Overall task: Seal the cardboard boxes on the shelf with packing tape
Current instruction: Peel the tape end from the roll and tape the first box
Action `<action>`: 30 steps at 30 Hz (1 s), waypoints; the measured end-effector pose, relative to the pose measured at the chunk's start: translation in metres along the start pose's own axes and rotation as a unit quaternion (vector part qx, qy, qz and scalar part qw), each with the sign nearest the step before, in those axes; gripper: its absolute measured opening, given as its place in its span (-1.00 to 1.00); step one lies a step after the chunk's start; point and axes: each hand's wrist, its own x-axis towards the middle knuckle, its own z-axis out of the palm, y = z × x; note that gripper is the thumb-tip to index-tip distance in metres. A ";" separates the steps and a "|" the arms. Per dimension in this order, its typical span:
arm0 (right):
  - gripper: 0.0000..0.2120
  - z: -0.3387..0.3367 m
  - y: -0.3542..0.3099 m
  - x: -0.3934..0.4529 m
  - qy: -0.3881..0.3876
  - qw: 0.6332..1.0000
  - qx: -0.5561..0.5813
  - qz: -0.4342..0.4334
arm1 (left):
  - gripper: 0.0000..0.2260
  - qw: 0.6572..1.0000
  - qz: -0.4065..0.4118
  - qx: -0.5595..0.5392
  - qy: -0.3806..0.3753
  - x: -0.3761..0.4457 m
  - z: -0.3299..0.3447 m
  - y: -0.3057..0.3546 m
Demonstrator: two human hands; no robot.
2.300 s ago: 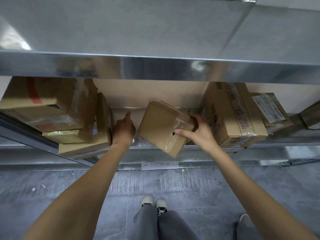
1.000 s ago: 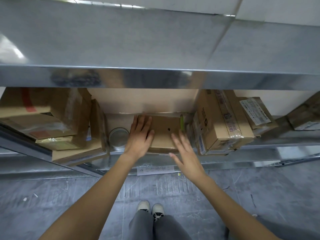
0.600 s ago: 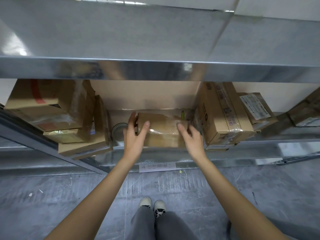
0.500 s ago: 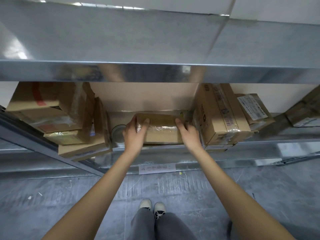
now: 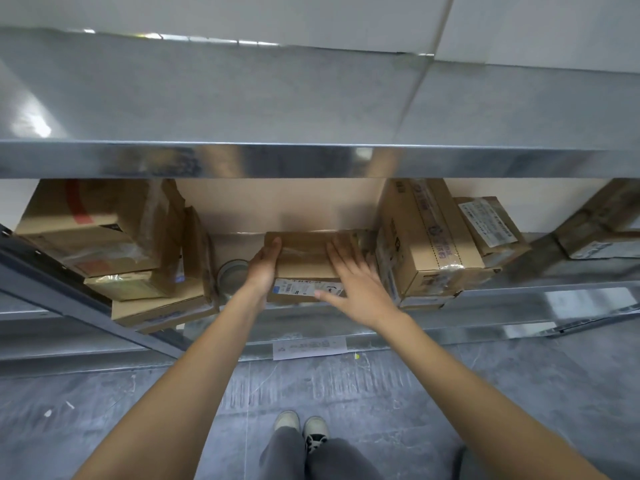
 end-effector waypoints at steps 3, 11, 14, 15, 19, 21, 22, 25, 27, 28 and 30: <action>-0.28 0.000 0.015 -0.004 0.037 0.989 0.140 -0.014 | -0.44 0.999 -0.021 -0.031 0.008 0.002 -0.001 0.003; -0.52 -0.022 -0.001 0.044 0.149 0.926 0.340 0.068 | -0.33 1.000 -0.003 0.001 0.009 -0.019 -0.007 -0.003; -0.49 -0.007 0.003 0.058 0.105 0.932 0.319 0.134 | -0.41 0.997 0.034 0.068 0.007 -0.011 -0.013 -0.018; -0.49 -0.001 0.003 0.059 0.084 0.937 0.301 0.157 | -0.42 0.996 0.037 0.079 0.004 -0.008 -0.013 -0.023; -0.48 0.023 0.010 0.063 0.040 0.986 0.093 0.136 | -0.44 0.997 0.025 0.071 -0.006 0.000 -0.006 -0.037; -0.44 0.026 0.006 0.059 0.028 0.997 -0.014 0.077 | -0.48 0.998 0.033 0.055 0.008 0.001 -0.002 -0.038; -0.42 0.025 0.003 0.055 0.023 0.998 -0.028 0.060 | -0.49 0.998 0.040 0.045 0.014 0.002 0.000 -0.039; -0.38 0.027 -0.001 0.043 0.006 0.998 -0.019 0.054 | -0.46 0.998 0.044 0.023 0.027 0.002 0.002 -0.042; -0.35 0.032 -0.001 0.024 0.005 0.998 -0.045 0.042 | -0.35 0.999 0.037 0.025 0.028 0.006 0.002 -0.046; -0.35 0.036 -0.001 0.013 0.008 0.997 -0.066 0.032 | -0.31 0.999 0.037 0.029 0.026 0.007 0.002 -0.047; -0.34 0.042 -0.002 -0.008 0.018 0.996 -0.085 0.014 | -0.19 0.999 0.035 0.026 0.026 0.010 0.001 -0.050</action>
